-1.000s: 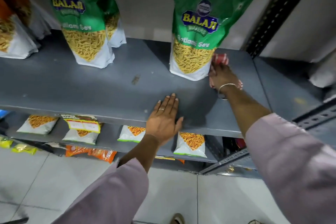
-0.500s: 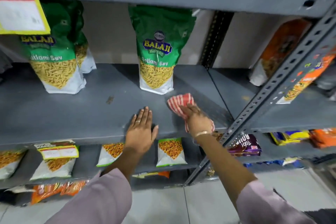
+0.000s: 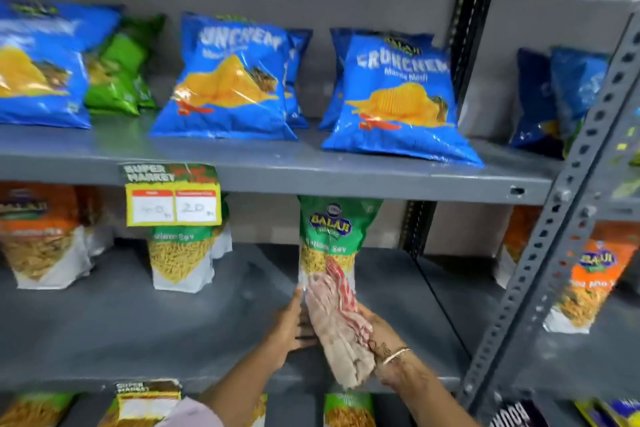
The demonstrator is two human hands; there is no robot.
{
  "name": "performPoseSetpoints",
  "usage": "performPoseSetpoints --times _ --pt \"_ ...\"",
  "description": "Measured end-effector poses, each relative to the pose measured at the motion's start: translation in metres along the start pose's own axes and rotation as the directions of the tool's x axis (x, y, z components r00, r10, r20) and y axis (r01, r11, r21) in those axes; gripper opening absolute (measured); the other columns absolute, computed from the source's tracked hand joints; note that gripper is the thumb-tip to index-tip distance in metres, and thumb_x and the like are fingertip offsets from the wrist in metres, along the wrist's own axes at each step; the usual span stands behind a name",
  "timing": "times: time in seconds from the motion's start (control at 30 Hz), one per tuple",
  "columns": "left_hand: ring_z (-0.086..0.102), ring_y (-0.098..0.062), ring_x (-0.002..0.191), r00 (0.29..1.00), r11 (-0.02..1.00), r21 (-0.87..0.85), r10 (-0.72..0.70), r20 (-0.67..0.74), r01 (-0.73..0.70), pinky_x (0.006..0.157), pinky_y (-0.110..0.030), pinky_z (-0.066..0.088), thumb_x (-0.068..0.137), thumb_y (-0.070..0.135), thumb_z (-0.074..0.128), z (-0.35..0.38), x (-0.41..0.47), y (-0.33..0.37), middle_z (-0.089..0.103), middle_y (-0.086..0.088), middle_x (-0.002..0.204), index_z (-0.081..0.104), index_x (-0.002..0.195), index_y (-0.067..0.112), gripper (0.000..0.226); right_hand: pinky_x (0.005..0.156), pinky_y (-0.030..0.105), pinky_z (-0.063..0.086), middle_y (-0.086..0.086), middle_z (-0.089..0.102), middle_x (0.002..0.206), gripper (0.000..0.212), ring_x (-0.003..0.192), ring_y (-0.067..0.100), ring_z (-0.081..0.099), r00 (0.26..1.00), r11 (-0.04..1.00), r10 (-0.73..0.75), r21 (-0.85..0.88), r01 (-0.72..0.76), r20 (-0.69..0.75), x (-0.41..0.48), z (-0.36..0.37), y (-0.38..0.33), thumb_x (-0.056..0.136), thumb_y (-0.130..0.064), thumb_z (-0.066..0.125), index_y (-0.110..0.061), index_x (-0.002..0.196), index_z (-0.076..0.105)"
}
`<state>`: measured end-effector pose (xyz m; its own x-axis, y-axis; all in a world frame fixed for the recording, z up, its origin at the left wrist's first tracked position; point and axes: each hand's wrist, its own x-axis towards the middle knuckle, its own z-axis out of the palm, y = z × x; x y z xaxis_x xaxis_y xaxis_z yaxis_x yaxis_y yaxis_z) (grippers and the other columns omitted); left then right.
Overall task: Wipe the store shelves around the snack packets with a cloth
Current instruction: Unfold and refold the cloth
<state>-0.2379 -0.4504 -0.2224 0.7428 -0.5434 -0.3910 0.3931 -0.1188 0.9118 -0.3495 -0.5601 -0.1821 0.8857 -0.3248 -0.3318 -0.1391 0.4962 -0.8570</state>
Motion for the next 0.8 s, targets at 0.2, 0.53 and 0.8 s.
performPoseSetpoints --times 0.2,0.53,0.8 --pt "0.062 -0.021 0.075 0.969 0.974 0.007 0.224 -0.105 -0.225 0.07 -0.033 0.05 0.084 0.011 0.066 -0.032 -0.03 0.043 0.067 -0.008 0.082 0.06 0.095 0.006 0.013 0.075 0.025 0.055 0.007 0.071 0.09 0.02 0.08 0.018 0.066 0.981 0.885 -0.183 -0.445 0.136 -0.063 -0.002 0.05 -0.019 0.093 -0.027 0.055 -0.009 0.094 0.063" --pt "0.065 -0.016 0.08 0.731 0.664 0.326 0.663 0.16 -0.673 0.076 -0.038 0.053 0.075 0.01 0.076 -0.12 -0.157 0.125 0.071 -0.01 0.09 0.064 0.086 0.015 0.017 0.063 0.018 0.05 0.0 0.062 0.076 0.025 0.068 0.01 0.057 0.88 0.359 -0.437 -0.861 0.359 0.184 -0.086 0.169 -0.058 0.072 0.009 0.071 -0.013 0.077 0.059" --pt "0.062 0.001 0.059 0.557 0.515 0.248 0.818 0.142 -0.82 0.056 -0.014 0.05 0.075 0.011 0.076 -0.192 -0.233 0.258 0.069 0.007 0.071 0.066 0.079 0.017 0.012 0.061 0.018 0.056 -0.002 0.069 0.075 0.023 0.065 0.008 0.065 0.792 0.478 -0.51 -0.655 0.585 0.336 -0.139 0.302 -0.135 0.077 0.009 0.067 -0.011 0.087 0.063"
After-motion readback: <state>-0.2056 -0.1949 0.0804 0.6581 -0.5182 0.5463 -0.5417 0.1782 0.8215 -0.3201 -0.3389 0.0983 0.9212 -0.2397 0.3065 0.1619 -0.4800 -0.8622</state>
